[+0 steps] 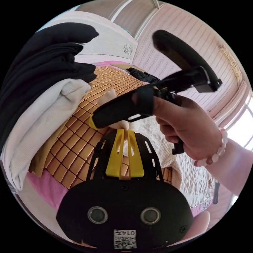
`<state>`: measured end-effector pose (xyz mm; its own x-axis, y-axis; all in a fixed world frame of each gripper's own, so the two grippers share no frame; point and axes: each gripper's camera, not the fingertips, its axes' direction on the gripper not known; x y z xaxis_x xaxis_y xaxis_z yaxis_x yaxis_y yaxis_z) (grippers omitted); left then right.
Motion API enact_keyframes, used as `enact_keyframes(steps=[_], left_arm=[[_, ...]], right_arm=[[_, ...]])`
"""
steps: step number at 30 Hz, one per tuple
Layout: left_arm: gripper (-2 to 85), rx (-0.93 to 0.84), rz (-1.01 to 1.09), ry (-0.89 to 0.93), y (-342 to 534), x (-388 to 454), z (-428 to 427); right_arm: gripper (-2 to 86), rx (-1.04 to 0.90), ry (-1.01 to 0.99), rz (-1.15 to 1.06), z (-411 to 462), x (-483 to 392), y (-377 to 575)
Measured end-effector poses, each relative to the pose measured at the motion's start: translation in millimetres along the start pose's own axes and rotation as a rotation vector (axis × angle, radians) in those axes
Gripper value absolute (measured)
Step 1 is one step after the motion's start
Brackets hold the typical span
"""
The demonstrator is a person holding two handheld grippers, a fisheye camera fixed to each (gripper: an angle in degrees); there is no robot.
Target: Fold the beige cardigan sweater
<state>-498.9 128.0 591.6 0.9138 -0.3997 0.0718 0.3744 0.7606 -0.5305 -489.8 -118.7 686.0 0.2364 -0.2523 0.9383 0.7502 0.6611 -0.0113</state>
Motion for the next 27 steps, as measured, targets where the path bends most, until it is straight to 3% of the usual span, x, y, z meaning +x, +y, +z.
enact_keyframes(steps=[1, 5, 12, 14, 19, 23, 27], left_arm=[[-0.8, 0.004, 0.024, 0.01, 2, 5, -1], [-0.7, 0.036, 0.023, 0.097, 9, 10, -6], [0.3, 0.225, 0.166, 0.384, 24, 27, -34], [1.3, 0.186, 0.2, 0.383, 27, 39, -33], [14.1, 0.147, 0.342, 0.297, 46, 94, -18], [11.8, -0.016, 0.446, 0.281, 52, 136, 7], [3.4, -0.253, 0.585, 0.183, 60, 170, 43]], right_arm=[[5.0, 0.014, 0.01, 0.01, -9, 2, 3], [3.4, 0.103, -0.079, 0.051, -54, 14, 24], [1.9, 0.448, -0.164, 0.149, -209, 35, 116], [1.7, 0.517, -0.118, 0.173, -248, 35, 147], [1.6, 0.718, -0.055, 0.259, -359, 33, 245], [1.6, 0.83, 0.03, 0.318, -427, 28, 314], [1.5, 0.816, 0.125, 0.498, -463, 47, 392]])
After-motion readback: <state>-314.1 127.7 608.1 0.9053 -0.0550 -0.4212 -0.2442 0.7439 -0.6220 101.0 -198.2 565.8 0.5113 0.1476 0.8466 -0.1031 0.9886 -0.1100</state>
